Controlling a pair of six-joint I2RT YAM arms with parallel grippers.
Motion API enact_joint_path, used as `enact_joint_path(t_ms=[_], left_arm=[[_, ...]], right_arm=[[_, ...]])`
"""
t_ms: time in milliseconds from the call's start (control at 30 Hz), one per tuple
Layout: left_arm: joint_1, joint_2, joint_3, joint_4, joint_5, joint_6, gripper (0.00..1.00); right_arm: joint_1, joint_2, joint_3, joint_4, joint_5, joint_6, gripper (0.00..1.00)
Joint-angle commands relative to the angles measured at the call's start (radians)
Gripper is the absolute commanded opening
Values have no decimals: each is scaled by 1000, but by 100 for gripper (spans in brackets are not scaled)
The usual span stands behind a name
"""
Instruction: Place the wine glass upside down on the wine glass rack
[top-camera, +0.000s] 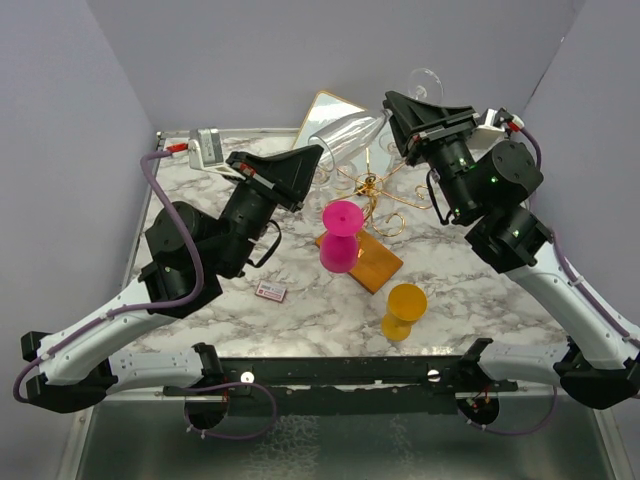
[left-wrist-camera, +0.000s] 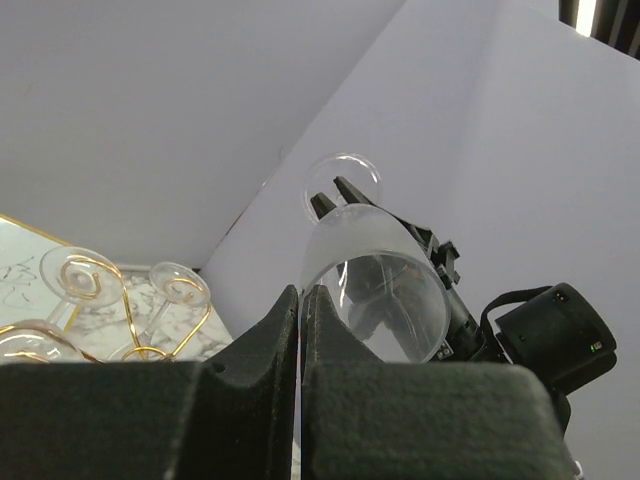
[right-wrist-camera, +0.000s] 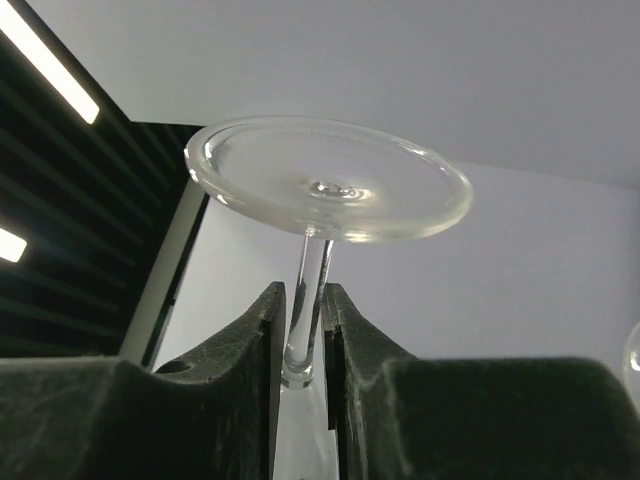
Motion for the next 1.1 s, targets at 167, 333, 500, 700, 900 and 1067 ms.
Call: enact_joint_path(t_ms=[167,333,500,700,900,1067], left_arm=[[-5,-16,1,4,56,-53,12],[-5,-11,25,-88,23,-66,40],[-5,1,51,-159,12,-73,48],[-5,60,124,-202,89,-27,54],[-5,141,213,-202,181,-8,56],[-5,221,289,-194,281,-30,60]], right_arm=[[5,-23,-5,81,-4,-87,1],[5,-77,-26,98,51,-334,1],[5,-160,-62,112,84,-640,1],[5,-242,-52,60,35,-1003,1],[5,-285,30,-69,-17,-1284,1],[5,-326,43,-244,-60,-1464,1]])
